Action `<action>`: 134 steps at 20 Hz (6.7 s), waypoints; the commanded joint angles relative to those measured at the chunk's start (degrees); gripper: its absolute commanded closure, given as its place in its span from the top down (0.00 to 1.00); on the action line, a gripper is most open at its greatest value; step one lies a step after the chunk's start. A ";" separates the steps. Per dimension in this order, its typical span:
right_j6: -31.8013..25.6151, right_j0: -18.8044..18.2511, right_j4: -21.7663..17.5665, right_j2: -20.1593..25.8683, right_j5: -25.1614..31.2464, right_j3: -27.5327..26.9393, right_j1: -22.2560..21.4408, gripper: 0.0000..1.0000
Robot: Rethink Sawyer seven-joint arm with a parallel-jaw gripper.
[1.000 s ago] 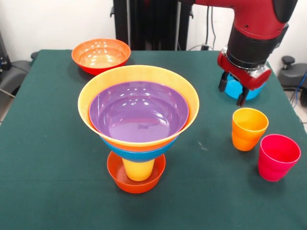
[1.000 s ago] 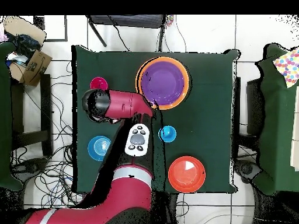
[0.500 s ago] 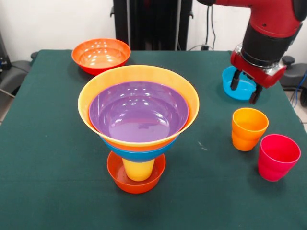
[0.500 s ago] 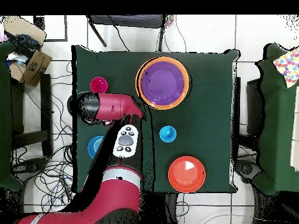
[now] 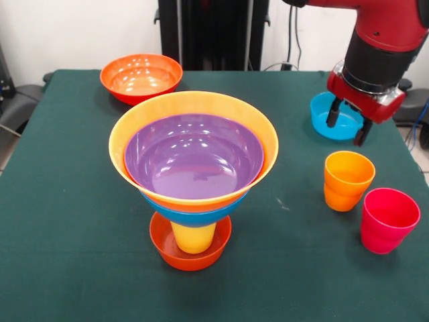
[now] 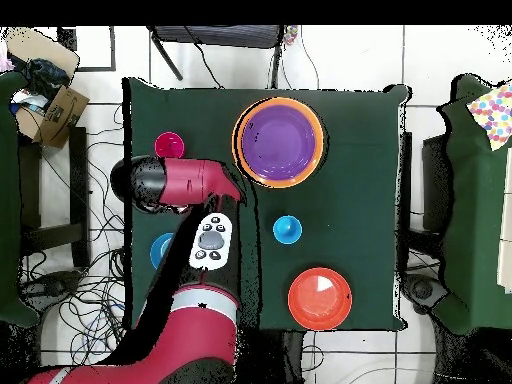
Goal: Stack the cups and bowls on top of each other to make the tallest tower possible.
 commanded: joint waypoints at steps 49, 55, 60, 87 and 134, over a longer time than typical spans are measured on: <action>1.21 -0.34 -2.69 0.84 -3.87 -2.30 4.99 1.00; 0.66 -0.91 -2.48 1.90 -6.19 -2.45 6.08 1.00; -0.65 -2.04 -2.12 3.83 -9.28 -2.60 8.17 1.00; -2.79 -1.94 -3.93 3.66 -10.23 -5.19 10.98 0.00; -3.43 -11.90 2.90 11.69 14.08 -7.18 -4.91 0.00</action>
